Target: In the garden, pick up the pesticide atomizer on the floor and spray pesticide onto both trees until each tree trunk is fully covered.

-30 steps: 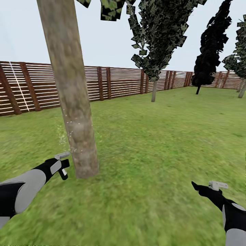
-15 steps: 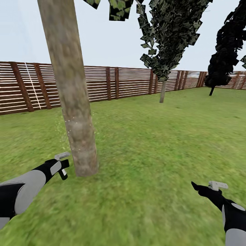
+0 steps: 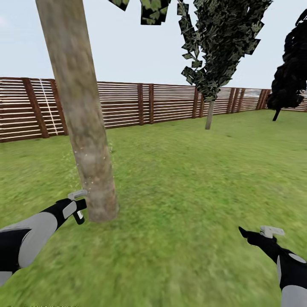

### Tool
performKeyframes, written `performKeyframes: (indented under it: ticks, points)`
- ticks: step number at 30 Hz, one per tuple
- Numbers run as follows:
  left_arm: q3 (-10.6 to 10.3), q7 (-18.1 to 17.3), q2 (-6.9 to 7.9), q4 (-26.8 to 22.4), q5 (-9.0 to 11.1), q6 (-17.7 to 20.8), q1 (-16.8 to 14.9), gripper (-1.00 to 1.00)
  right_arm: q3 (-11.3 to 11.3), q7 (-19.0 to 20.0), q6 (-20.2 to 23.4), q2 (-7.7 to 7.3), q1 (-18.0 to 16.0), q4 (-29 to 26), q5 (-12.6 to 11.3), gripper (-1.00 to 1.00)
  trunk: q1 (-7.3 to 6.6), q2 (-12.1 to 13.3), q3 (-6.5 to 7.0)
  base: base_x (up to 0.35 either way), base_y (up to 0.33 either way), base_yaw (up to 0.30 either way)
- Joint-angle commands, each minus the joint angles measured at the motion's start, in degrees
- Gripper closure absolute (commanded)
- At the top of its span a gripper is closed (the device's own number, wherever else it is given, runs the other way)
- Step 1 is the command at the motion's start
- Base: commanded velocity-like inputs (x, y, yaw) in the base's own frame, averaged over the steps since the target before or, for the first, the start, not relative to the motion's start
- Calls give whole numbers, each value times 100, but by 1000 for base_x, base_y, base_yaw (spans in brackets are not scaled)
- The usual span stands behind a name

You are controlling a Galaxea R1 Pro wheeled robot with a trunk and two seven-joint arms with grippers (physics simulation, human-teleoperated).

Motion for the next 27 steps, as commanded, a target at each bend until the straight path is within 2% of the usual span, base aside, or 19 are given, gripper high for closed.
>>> performKeyframes:
  ticks: [1,12,21,27]
  points:
    - [-3,0,1,-1,-2,0,0,100,0,-2,-3,0,0,3,0,-100,0,0,0,115,-315,253]
    - [-3,0,5,-1,-2,0,0,100,0,-4,-3,0,0,4,1,-100,0,0,0,88,-317,247]
    - [-3,0,5,-1,-2,-8,0,100,0,-4,-4,0,0,4,2,-100,0,0,0,81,-319,42]
    - [-2,0,18,-1,-2,-9,0,100,0,-4,-4,0,1,4,5,-100,0,0,0,110,-316,232]
